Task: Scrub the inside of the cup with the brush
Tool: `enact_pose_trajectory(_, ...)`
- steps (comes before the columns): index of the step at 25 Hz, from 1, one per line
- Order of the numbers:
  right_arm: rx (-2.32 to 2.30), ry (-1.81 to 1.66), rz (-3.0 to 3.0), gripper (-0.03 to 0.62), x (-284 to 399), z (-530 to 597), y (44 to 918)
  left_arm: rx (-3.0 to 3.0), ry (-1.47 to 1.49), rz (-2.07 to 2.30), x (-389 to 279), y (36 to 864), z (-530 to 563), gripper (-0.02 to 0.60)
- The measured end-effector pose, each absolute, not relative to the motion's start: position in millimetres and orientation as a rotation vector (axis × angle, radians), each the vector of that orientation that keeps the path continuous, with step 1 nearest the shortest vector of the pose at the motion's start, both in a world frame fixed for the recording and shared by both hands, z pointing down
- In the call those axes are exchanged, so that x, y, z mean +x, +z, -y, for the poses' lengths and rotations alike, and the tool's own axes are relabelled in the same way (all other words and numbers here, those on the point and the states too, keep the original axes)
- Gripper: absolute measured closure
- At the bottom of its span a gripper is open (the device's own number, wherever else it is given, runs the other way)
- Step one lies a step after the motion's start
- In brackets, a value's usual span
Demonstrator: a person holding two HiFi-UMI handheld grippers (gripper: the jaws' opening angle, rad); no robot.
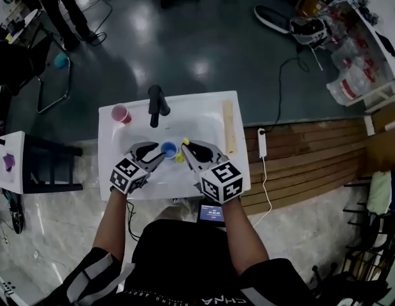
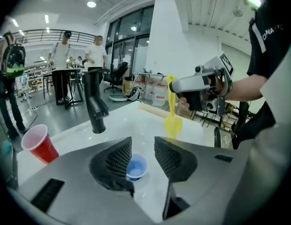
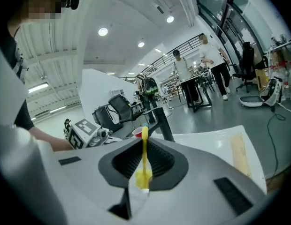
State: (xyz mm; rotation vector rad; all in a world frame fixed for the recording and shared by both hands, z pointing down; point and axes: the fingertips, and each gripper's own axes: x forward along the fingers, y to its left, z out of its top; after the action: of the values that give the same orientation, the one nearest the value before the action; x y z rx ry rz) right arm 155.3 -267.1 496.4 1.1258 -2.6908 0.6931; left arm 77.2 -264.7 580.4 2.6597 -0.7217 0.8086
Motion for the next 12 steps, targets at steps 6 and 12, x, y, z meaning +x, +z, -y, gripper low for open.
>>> enact_pose_trajectory(6, 1.138, 0.677, 2.658, 0.554, 132.9, 291.5, 519.9, 2.654, 0.987, 0.555, 76.8, 625.8, 273.6, 0.342)
enact_pose_trajectory(12, 1.124, 0.682, 2.623, 0.554, 114.2, 312.2, 552.0, 2.641, 1.135, 0.431, 82.3, 669.5, 274.7, 0.224)
